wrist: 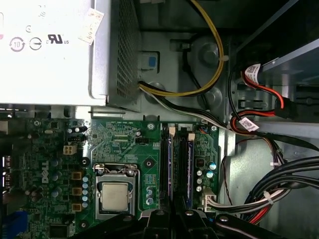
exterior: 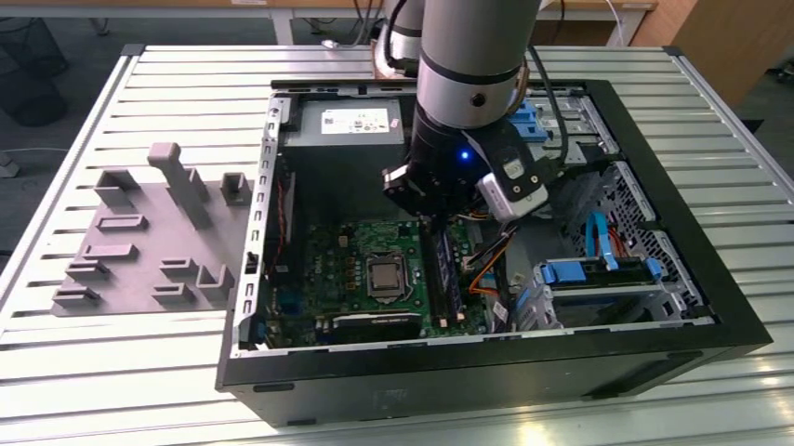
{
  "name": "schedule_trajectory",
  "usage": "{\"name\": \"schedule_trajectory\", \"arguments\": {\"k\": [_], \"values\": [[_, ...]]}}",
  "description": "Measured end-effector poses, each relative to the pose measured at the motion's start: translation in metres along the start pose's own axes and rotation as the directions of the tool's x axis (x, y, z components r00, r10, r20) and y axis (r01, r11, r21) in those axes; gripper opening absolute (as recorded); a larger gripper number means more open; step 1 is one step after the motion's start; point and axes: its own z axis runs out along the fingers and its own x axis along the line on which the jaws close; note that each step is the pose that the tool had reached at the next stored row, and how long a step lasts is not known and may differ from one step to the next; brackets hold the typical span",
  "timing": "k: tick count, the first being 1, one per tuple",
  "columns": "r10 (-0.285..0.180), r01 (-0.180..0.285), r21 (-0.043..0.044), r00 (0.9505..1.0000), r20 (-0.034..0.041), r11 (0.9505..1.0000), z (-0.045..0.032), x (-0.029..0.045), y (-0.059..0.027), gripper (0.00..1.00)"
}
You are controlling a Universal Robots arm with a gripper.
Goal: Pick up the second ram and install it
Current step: 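Insert the second ram into the second slot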
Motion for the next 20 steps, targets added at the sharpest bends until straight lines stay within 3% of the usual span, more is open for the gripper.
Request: {"name": "schedule_trajectory", "arguments": {"k": [12, 20], "values": [[0.006, -0.006, 0.0001, 1.0, -0.0008, 1.0, 0.0169, 0.0015, -0.0003, 0.14], [0.006, -0.006, 0.0018, 1.0, -0.0007, 1.0, 0.0178, 0.0013, -0.0003, 0.14]]}}
